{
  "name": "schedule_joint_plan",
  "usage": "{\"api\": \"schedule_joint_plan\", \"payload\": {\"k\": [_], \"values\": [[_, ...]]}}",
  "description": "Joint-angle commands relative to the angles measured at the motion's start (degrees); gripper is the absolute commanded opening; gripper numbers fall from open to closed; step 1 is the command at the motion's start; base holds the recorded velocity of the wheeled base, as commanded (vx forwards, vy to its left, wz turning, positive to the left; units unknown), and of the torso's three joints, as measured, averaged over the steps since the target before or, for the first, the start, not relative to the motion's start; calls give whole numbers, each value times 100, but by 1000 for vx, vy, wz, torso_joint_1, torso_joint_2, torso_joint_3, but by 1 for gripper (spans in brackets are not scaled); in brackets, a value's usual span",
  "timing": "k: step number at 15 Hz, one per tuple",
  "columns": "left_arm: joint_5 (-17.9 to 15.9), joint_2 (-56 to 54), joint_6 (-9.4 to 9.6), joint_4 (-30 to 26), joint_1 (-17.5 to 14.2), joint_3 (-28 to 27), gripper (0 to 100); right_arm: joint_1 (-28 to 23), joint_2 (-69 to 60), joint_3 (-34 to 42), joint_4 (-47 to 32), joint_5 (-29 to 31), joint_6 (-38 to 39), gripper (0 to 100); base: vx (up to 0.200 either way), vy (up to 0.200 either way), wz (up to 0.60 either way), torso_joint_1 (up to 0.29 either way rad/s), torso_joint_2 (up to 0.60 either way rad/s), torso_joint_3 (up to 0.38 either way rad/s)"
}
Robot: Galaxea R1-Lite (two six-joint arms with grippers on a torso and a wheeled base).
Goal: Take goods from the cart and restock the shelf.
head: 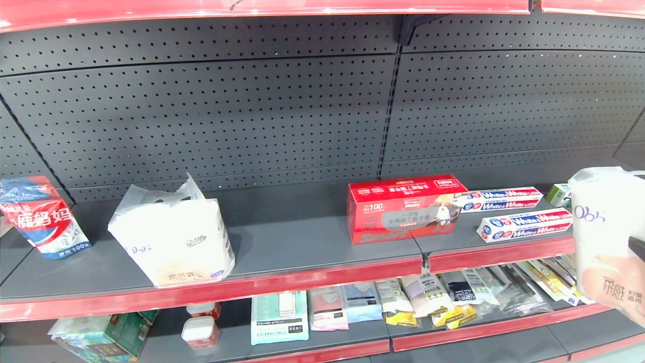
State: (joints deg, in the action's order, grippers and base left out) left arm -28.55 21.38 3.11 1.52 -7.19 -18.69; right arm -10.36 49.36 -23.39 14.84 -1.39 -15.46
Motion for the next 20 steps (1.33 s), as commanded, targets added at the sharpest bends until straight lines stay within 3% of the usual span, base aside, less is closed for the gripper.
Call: {"api": "schedule_joint_plan", "payload": {"k": [1,6,10,11,12,14,20], "values": [[-19,59,6,6,-1,6,100,-1,47,-16,2,7,-1,0,0,0,0,0,0,0],[-1,50,-3,6,-1,49,100,-10,118,-51,11,25,-159,0,0,0,0,0,0,0],[-45,15,6,15,-1,49,100,-10,100,-69,11,34,-159,0,-150,0,0,10,4,1],[-116,-11,58,15,-1,58,100,-10,100,-104,11,25,-159,0,0,0,0,0,0,0],[-177,-29,234,6,-1,102,100,-10,109,-157,11,34,-177,0,0,0,0,0,0,0],[-168,-20,858,-3,-1,234,100,-1,100,-262,19,16,-388,0,0,0,0,0,0,0],[-151,-55,893,-3,-1,243,100,25,127,-359,11,7,-476,0,0,0,0,0,0,0]]}}
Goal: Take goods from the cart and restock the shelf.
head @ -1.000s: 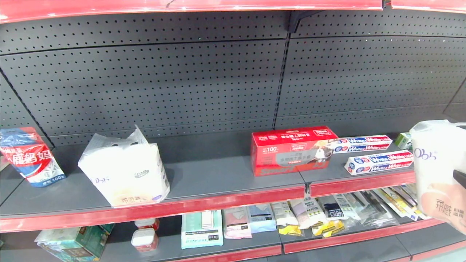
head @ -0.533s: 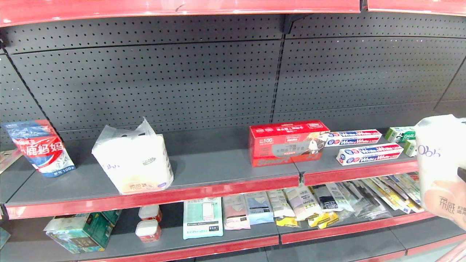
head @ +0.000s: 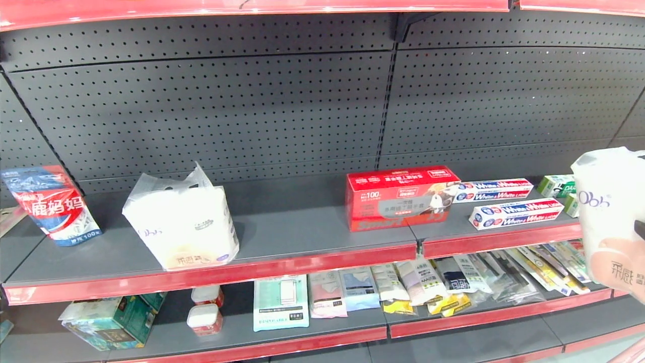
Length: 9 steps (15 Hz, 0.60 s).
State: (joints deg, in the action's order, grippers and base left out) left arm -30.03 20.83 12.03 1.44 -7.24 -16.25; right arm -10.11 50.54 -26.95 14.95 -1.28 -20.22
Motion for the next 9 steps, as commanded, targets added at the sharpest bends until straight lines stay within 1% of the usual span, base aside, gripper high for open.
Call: {"api": "schedule_joint_plan", "payload": {"k": [1,3,4,7,9], "values": [[-3,-79,1,-3,3,17,100,0,17,-3,8,-4,1,0,0,0,0,0,0,0],[14,-290,-17,-3,-5,219,100,0,52,-12,8,-13,10,0,0,0,0,0,0,0],[58,-352,-25,-12,-14,289,100,0,52,-20,8,-13,10,0,0,0,600,7,7,7],[498,-449,-34,-21,-14,482,100,0,52,-117,17,-13,19,0,0,0,600,1,-1,1],[550,-528,-34,-21,-14,579,100,0,70,-135,26,-21,19,0,0,0,600,7,10,2]]}}
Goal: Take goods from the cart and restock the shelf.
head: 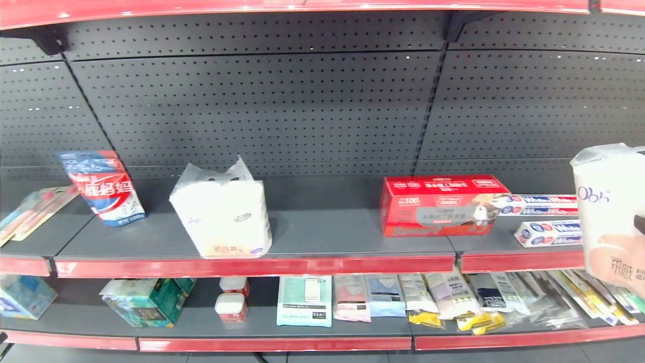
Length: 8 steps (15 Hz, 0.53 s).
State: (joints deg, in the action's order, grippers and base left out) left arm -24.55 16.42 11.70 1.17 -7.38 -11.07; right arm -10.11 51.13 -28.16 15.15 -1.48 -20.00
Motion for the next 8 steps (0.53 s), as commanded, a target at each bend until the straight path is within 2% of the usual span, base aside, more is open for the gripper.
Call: {"api": "schedule_joint_plan", "payload": {"k": [1,5,8], "values": [[3,-122,-1,6,-1,79,100,0,11,-14,5,7,-3,0,0,0,600,12,12,7],[232,-412,-1,-20,-1,254,100,0,11,-67,5,-2,-3,0,0,0,600,-1,5,2],[390,-596,-1,-12,-10,448,100,9,64,-392,5,-2,-30,0,0,0,600,1,-2,4]]}}
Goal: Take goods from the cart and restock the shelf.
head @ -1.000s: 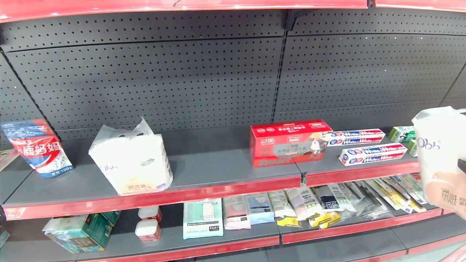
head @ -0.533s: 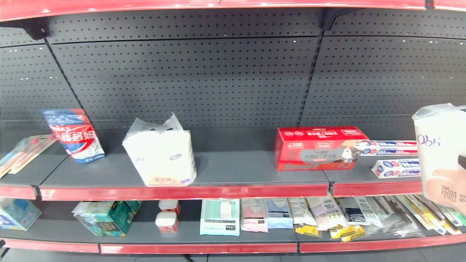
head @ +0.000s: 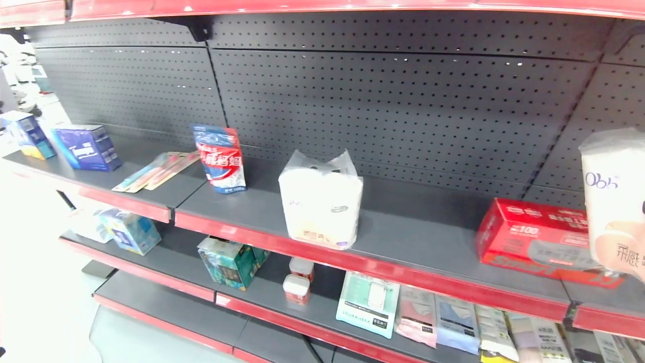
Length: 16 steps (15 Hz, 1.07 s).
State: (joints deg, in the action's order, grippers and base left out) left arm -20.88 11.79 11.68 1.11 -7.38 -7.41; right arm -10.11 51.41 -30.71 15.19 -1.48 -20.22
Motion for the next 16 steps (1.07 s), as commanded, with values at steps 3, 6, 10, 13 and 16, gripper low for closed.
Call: {"api": "schedule_joint_plan", "payload": {"k": [3,6,10,13,16], "values": [[647,-405,-183,-5,-10,328,100,61,185,-585,-7,-37,-17,0,0,0,0,0,0,0],[1332,-634,-219,12,-18,645,100,852,396,-761,10,-195,27,0,0,0,0,0,0,0],[1596,-634,-641,3,-18,688,100,1635,1398,-805,845,-178,388,0,0,0,0,0,0,0],[1763,-634,-667,74,-18,680,100,1916,2348,-752,1724,-151,607,0,0,0,0,0,0,0],[1447,-634,-676,452,-18,741,100,2223,2725,-796,1751,-169,1284,0,0,0,0,0,0,0]]}}
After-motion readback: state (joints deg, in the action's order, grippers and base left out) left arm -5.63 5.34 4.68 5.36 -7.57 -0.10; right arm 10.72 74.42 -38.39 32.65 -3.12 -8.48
